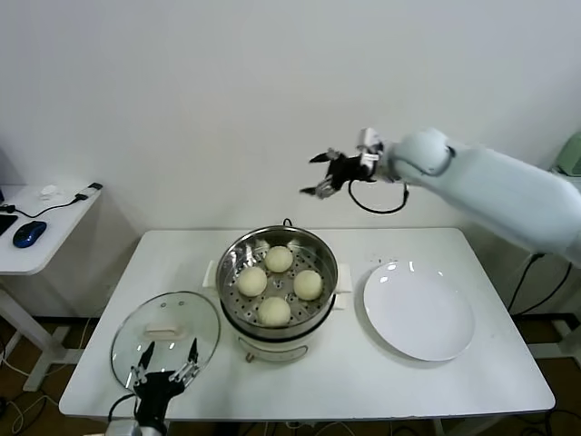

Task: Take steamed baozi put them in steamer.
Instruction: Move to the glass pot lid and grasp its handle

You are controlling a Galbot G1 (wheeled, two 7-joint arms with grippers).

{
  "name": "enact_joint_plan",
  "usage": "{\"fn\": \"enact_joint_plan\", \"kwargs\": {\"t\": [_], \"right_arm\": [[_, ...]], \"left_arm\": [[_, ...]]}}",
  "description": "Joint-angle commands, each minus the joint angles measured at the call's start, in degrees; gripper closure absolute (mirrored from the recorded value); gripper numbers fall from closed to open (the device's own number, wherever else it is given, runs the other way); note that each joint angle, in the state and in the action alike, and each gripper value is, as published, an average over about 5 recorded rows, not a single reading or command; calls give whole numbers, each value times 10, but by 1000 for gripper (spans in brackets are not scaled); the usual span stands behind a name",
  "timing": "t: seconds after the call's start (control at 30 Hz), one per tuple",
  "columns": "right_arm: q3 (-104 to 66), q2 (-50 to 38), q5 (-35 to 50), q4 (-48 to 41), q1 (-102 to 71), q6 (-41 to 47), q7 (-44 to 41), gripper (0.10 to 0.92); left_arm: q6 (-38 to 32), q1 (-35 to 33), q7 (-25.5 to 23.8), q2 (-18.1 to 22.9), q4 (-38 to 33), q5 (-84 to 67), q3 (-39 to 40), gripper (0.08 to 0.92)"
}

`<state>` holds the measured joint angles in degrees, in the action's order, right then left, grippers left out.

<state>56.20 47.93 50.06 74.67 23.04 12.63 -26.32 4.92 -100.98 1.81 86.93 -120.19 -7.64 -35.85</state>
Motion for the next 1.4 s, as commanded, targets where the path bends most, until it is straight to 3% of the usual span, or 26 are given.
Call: {"fn": "enact_joint_plan", "kwargs": {"t": [0.03,0.33,0.5,0.8,1.03,1.2,1.4], "right_arm": [[-550,-188,-91,158,-536,-29,259,203],[-893,-100,-163,200,-910,-99,209,203],[-953,-18,-175,199,-1016,-169,195,203],[-951,96,-189,150,-1088,-290,166,203],[-924,148,-210,140,-1106,-313,171,203],[-912,172,-242,154,-1118,-297,189,203],[-905,179,-253,164,-1116,-286,202,203]], "left_arm": [[6,8,0,-5,1,-1,-5,177],[-4,22,-15,-41,2,-9,-26,177],[-36,34,-32,-57,19,27,-37,177],[-84,43,-19,-65,56,51,-38,177],[-114,46,42,-67,79,140,-37,177],[-127,52,153,-83,109,311,-38,177],[-176,51,208,-116,177,539,-53,177]]}}
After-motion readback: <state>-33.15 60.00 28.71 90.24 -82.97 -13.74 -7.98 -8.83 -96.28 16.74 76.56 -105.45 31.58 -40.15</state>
